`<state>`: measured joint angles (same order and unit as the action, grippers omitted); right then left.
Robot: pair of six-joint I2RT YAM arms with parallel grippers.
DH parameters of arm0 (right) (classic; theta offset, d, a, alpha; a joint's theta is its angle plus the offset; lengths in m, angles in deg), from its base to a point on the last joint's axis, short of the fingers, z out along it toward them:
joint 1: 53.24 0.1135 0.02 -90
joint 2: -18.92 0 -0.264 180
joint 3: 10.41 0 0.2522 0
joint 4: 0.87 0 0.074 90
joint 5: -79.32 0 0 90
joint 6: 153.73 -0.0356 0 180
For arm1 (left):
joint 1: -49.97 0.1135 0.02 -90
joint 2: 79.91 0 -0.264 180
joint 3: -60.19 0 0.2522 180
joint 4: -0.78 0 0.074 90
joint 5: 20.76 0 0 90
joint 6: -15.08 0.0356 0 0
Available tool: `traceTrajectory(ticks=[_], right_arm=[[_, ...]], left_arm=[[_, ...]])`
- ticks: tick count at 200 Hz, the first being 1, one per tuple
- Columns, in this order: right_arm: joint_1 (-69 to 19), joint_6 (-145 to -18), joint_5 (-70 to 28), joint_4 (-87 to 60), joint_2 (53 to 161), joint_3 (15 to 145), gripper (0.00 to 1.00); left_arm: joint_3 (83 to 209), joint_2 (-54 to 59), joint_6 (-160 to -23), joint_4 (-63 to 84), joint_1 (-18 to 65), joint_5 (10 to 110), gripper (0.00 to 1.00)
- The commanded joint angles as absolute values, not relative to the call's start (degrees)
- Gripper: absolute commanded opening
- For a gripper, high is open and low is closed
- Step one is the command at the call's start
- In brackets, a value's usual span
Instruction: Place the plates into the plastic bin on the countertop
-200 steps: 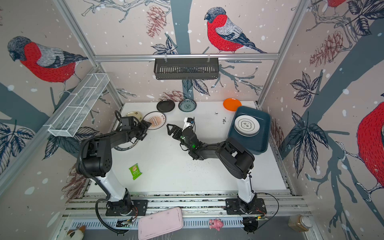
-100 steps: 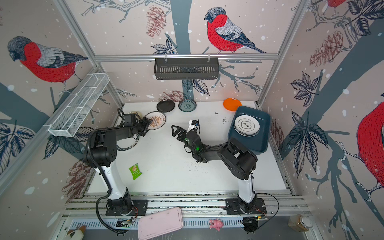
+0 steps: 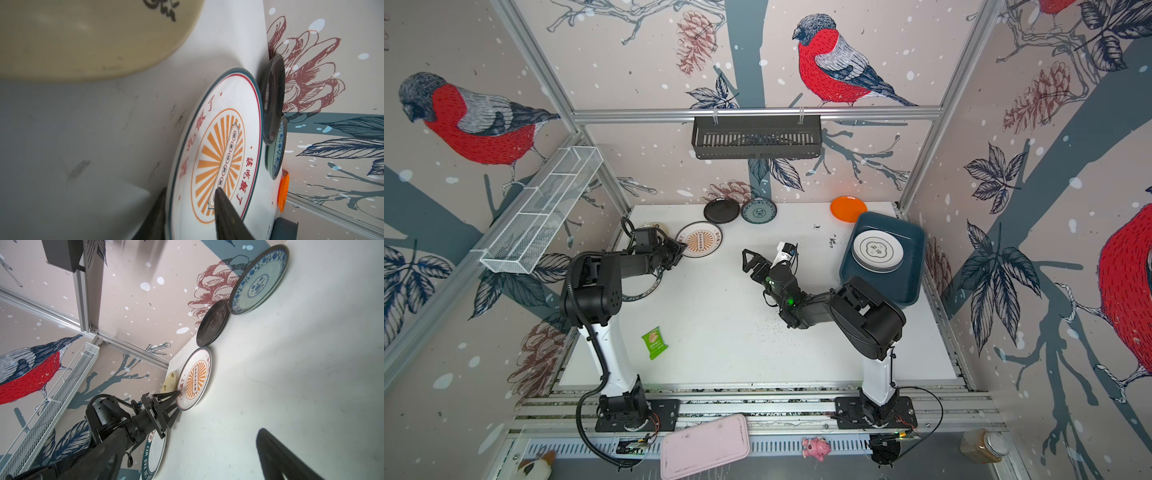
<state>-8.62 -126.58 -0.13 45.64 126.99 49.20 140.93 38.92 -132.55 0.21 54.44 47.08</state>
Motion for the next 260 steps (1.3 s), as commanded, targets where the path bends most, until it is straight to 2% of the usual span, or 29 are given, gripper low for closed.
traceTrajectory(ticks=[1,18,62,101,168,196,260], right_arm=[[-8.44,-127.44,0.44,48.31,126.55,49.06,0.99],[-8.29,-127.80,0.74,48.55,126.42,48.75,0.99],[-6.79,-127.81,3.78,47.17,123.96,47.79,0.98],[-4.05,-126.80,7.93,42.82,120.12,47.52,0.99],[1.45,-126.40,14.11,36.34,116.95,50.40,1.00],[2.63,-125.54,16.73,34.31,113.79,49.43,1.00],[2.67,-121.93,16.29,28.53,106.55,47.24,1.00]], left_arm=[[140.06,39.06,-132.95,5.57,54.53,48.23,0.22],[139.67,38.42,-132.44,5.65,54.49,48.06,0.13],[137.95,36.28,-131.70,4.45,54.50,45.69,0.00],[134.18,29.90,-129.87,5.03,54.46,43.99,0.00],[119.34,12.69,-131.61,1.46,54.58,35.33,0.00],[115.29,4.46,-130.67,2.41,54.59,34.80,0.00],[114.79,-7.36,-121.03,8.41,54.17,28.96,0.00]])
